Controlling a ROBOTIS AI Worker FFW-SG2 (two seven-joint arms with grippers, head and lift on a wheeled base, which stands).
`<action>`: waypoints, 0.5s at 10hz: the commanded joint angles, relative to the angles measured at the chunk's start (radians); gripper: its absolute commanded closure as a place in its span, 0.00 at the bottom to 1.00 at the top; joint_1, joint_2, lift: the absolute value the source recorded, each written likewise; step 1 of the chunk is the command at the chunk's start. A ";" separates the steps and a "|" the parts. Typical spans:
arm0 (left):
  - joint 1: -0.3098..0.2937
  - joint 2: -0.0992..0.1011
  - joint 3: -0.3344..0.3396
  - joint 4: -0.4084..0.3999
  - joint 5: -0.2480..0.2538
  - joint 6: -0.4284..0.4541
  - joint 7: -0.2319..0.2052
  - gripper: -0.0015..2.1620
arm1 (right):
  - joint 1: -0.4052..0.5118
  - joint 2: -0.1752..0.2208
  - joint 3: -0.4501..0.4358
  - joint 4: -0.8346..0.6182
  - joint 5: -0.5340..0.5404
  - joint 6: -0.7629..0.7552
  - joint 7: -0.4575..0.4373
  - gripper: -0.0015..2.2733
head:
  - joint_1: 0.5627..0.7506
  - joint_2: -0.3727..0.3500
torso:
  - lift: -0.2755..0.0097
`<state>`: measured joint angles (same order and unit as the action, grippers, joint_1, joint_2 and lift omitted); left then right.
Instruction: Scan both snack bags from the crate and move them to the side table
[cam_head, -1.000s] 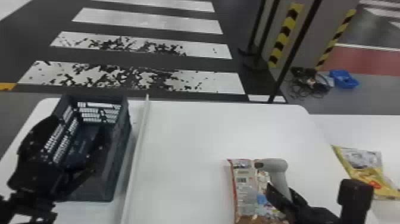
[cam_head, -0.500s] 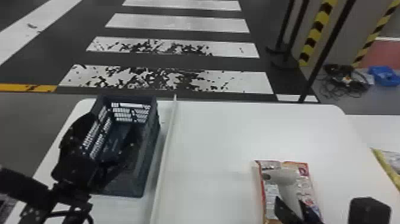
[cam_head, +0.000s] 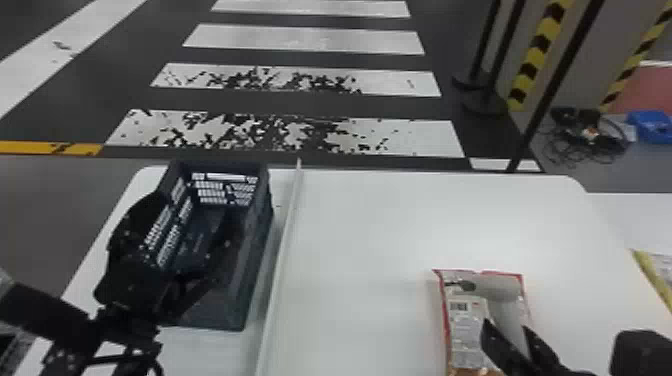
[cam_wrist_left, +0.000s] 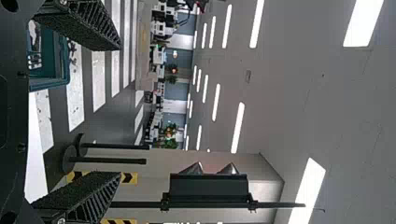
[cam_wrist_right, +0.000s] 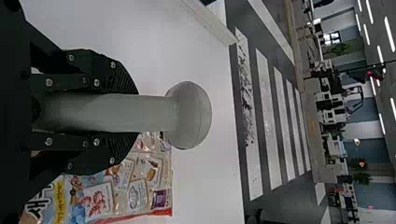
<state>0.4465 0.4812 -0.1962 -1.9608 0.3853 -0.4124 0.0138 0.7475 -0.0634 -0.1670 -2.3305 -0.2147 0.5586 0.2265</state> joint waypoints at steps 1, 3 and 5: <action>0.006 -0.006 0.000 -0.003 -0.008 0.001 0.000 0.02 | -0.085 -0.022 -0.120 0.036 -0.071 0.088 0.019 0.98 | 0.70 0.44 | 0.63; 0.026 -0.009 0.008 -0.021 -0.023 0.001 0.000 0.02 | -0.197 -0.102 -0.246 0.169 -0.144 0.122 0.099 0.98 | 0.70 0.31 | 0.63; 0.052 -0.018 0.027 -0.040 -0.034 0.004 0.000 0.02 | -0.298 -0.187 -0.310 0.376 -0.175 0.097 0.180 0.98 | 0.70 0.22 | 0.63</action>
<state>0.4915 0.4653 -0.1739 -1.9957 0.3544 -0.4096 0.0138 0.4810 -0.2244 -0.4582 -2.0207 -0.3835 0.6657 0.4025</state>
